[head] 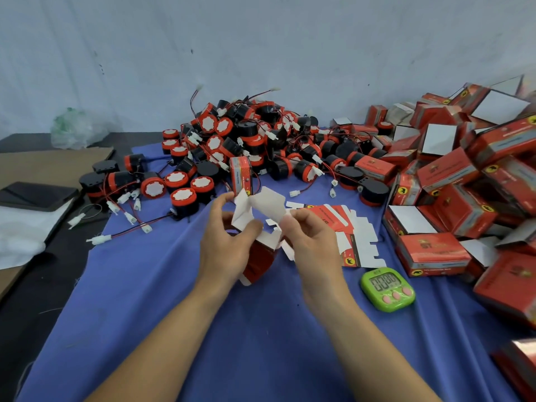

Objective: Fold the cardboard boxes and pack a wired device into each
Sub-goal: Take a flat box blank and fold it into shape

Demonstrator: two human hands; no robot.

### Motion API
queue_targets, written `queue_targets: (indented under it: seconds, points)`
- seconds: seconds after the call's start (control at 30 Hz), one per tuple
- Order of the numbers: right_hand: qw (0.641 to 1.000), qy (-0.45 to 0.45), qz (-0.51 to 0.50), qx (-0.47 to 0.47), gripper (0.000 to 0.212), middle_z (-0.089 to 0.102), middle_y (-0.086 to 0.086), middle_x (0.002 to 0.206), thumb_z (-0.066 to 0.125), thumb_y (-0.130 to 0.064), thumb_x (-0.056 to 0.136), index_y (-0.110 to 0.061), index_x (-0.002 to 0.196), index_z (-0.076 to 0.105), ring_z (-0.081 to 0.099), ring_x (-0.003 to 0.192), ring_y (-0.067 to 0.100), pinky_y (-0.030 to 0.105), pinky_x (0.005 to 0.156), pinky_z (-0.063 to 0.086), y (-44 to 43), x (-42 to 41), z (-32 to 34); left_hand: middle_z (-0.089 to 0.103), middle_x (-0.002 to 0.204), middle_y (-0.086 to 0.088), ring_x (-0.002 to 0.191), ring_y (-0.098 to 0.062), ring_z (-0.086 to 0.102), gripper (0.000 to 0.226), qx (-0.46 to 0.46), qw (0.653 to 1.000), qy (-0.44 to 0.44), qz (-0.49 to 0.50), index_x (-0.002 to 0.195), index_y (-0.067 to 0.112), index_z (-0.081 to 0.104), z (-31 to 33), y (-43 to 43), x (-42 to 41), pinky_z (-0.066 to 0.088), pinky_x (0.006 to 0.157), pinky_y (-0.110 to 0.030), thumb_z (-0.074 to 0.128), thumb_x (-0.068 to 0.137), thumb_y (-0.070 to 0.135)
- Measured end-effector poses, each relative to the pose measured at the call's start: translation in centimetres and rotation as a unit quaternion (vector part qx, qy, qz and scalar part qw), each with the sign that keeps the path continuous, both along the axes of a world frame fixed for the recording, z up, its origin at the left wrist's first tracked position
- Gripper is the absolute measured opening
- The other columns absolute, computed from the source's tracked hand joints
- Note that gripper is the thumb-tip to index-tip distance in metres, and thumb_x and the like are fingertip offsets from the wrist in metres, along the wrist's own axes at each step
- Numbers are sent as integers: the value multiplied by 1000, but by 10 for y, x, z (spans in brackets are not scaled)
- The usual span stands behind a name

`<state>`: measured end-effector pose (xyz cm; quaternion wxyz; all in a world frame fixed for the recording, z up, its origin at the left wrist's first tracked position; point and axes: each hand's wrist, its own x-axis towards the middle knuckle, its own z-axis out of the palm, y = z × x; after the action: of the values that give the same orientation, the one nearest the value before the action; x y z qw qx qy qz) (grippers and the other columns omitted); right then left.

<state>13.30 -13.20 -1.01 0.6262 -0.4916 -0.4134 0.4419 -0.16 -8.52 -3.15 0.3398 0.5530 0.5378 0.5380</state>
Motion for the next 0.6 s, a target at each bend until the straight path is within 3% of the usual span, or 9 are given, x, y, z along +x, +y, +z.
queue_targets:
  seconds: [0.07,0.13,0.23,0.33,0.37,0.47,0.6]
  points:
    - [993,-90,-71,13,7,69,-9,81,69,-27,91,-28,91,62,62,71,6,22,63,49,3,-8,-3,64,110,20,100,1,63,54,16,999,30,-20,131,56,53,-3,-1,2,49,78,-24,65,80,49]
    - [993,-79,-87,6,29,71,-9,90,75,-24,85,-37,100,53,69,77,11,30,65,55,7,-13,-6,56,111,19,104,0,59,52,32,998,49,-20,133,43,59,-4,-3,2,48,81,-22,57,82,54]
    - [998,3,-59,-24,36,74,-6,91,71,-9,88,-36,107,59,67,74,14,30,60,53,15,-9,-8,50,128,21,119,-1,54,35,94,991,73,-54,126,64,59,-4,-6,-1,46,90,-16,52,93,55]
    - [999,25,-37,-22,28,77,-3,90,64,-1,92,-24,103,74,65,72,10,21,55,48,19,-2,-7,51,145,20,138,-5,48,29,101,989,31,-105,119,71,61,4,-10,-2,43,107,-25,46,94,65]
    - [999,28,-30,-13,30,78,-2,90,64,2,91,-23,100,77,66,73,10,22,57,50,18,-1,-7,57,142,18,135,-4,52,26,93,989,-14,-112,113,68,66,7,-10,-2,45,105,-25,48,94,64]
    - [1000,-14,-4,18,35,75,9,93,66,4,89,-27,89,82,63,79,15,30,66,52,16,0,-10,74,111,14,100,1,68,17,74,987,-102,-99,102,40,76,15,-9,-2,51,81,-15,68,88,42]
    - [997,-49,24,48,36,70,-12,77,66,-1,92,-32,85,83,58,73,5,20,63,48,15,-3,-9,71,101,11,95,-3,66,19,36,979,-144,-142,100,32,68,16,-7,-10,51,82,-15,69,84,23]
